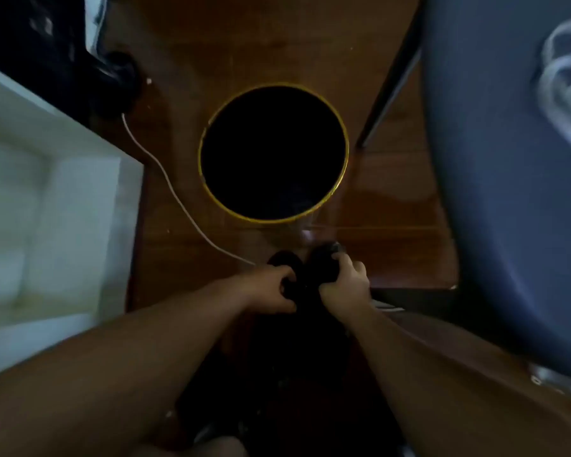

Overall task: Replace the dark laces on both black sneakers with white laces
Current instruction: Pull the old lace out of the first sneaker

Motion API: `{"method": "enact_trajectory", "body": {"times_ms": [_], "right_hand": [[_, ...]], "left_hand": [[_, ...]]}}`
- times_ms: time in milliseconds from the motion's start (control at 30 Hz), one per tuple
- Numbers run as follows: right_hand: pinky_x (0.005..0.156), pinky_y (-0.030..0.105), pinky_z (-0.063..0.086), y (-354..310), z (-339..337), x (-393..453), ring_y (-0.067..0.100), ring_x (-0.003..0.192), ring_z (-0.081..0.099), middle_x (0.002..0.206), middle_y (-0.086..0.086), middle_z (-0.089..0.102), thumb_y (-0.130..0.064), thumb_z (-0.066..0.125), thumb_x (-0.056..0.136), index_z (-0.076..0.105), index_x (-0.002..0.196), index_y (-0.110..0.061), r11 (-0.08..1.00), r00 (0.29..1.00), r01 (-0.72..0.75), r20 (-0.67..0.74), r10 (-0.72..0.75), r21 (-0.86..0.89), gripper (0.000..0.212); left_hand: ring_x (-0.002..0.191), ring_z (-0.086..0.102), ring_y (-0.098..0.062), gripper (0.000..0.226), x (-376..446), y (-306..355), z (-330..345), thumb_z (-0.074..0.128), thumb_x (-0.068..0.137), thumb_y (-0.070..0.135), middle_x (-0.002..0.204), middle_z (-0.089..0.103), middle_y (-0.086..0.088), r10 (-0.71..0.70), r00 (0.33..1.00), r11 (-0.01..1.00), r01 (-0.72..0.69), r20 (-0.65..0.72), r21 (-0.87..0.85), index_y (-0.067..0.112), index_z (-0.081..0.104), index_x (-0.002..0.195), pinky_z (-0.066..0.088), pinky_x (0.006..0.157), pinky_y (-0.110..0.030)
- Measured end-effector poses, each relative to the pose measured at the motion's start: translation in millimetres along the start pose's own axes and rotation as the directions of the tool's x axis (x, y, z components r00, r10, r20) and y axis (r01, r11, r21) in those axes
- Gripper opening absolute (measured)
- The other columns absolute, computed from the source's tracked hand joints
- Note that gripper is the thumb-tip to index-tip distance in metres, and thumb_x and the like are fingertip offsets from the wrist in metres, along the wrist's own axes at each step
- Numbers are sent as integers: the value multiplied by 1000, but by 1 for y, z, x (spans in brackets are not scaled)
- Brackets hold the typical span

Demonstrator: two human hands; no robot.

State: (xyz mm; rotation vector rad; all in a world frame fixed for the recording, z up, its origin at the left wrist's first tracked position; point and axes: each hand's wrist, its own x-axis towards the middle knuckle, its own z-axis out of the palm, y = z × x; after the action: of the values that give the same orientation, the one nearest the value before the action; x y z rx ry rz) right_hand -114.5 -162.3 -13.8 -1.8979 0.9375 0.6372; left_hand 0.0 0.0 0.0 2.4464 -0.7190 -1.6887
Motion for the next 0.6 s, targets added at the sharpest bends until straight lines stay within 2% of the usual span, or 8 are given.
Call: {"method": "enact_trajectory", "body": {"times_ms": [100, 167, 233, 333, 400, 433, 533, 600], "right_hand": [[110, 51, 45, 13, 12, 7, 42, 137, 31, 152, 7, 17, -18, 67, 85, 18, 160, -33, 980, 991, 51, 134, -25, -191, 91], [112, 51, 42, 25, 21, -4, 43, 138, 26, 154, 7, 11, -21, 69, 86, 10, 162, -31, 960, 993, 106, 80, -88, -260, 96], [109, 53, 42, 46, 36, -28, 45, 137, 29, 153, 8, 15, -26, 67, 89, 11, 162, -29, 941, 989, 142, 4, -147, -308, 92], [109, 53, 44, 69, 44, -55, 47, 139, 36, 158, 16, 22, -47, 61, 96, 16, 162, -23, 976, 997, -15, -75, -2, -216, 83], [106, 48, 45, 71, 38, -61, 46, 139, 42, 158, 20, 31, -57, 65, 93, 17, 162, -18, 982, 997, -81, 3, 83, -170, 93], [102, 45, 48, 72, 36, -60, 44, 135, 49, 153, 20, 41, -51, 70, 92, 23, 160, -15, 976, 996, -58, 48, 69, -210, 90], [85, 44, 59, 66, 23, -52, 36, 100, 66, 122, 16, 66, -19, 62, 95, 56, 117, -16, 908, 999, 44, 14, -42, -417, 23], [73, 41, 56, 50, 9, -56, 34, 92, 68, 106, 13, 69, -14, 58, 96, 60, 99, -14, 865, 993, 99, -11, -120, -492, 4]], "left_hand": [[110, 66, -21, 65, 15, -6, 15, 78, 87, 47, 129, 65, -2, -77, 994, 997, 77, -84, 2, 27, 54, 144, 53, 85, -30], [111, 65, -20, 59, 8, 0, 19, 75, 89, 48, 127, 65, 0, -82, 989, 996, 78, -127, -35, 28, 56, 142, 55, 90, -32], [114, 63, -21, 56, -17, 10, 23, 71, 92, 49, 130, 63, 2, -74, 990, 996, 68, -120, -51, 29, 57, 142, 55, 97, -36], [112, 64, -17, 49, -60, 22, 34, 71, 91, 50, 130, 62, 5, -67, 990, 996, 59, -127, -68, 34, 60, 136, 57, 99, -40], [109, 64, -15, 45, -87, 32, 41, 72, 93, 49, 128, 63, 5, -26, 991, 999, 22, -131, -32, 35, 61, 134, 57, 99, -39], [110, 63, -15, 44, -100, 37, 44, 71, 94, 48, 128, 63, 5, -9, 993, 1000, 8, -120, -9, 34, 61, 135, 57, 99, -38], [114, 64, -21, 42, -134, 56, 39, 67, 100, 45, 128, 65, -1, 40, 998, 991, -34, -46, 127, 25, 63, 137, 55, 99, -39], [116, 65, -27, 40, -154, 65, 27, 65, 101, 45, 129, 68, -6, 79, 996, 975, -69, -39, 214, 20, 68, 132, 53, 100, -44]]}}
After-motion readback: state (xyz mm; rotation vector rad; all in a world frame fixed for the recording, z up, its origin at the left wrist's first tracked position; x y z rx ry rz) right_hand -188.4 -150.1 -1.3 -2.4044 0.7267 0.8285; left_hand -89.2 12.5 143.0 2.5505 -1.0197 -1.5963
